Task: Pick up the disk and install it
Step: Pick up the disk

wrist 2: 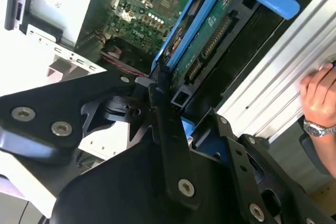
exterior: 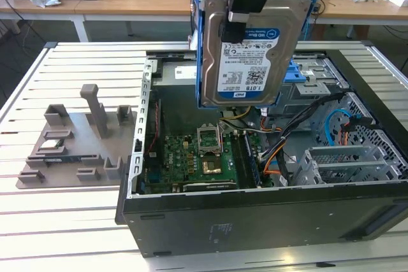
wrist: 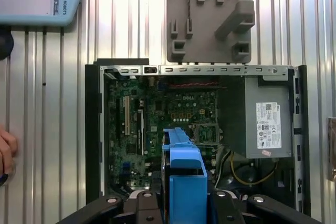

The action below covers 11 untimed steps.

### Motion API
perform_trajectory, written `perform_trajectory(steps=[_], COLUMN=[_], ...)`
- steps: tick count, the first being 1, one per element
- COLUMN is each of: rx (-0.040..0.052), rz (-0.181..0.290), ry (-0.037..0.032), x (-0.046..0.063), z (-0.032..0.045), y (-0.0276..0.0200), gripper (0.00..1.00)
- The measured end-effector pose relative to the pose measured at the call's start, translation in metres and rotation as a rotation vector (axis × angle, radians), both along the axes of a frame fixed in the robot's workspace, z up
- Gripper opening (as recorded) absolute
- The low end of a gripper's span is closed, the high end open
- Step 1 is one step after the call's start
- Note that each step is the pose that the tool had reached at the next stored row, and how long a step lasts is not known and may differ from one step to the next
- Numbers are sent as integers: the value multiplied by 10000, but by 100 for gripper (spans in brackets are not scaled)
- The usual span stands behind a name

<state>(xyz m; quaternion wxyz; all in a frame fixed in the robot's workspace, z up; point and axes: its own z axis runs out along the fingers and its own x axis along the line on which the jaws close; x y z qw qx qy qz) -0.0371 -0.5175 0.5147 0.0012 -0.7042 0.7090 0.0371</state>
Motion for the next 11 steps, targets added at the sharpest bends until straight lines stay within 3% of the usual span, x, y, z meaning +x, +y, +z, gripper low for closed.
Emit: perform_trajectory(steps=[3,11], rx=[-1,0], rz=[2,1], ry=[10,28], x=[95,351], z=[-7,-15], y=[-55,-93], gripper=[37,37])
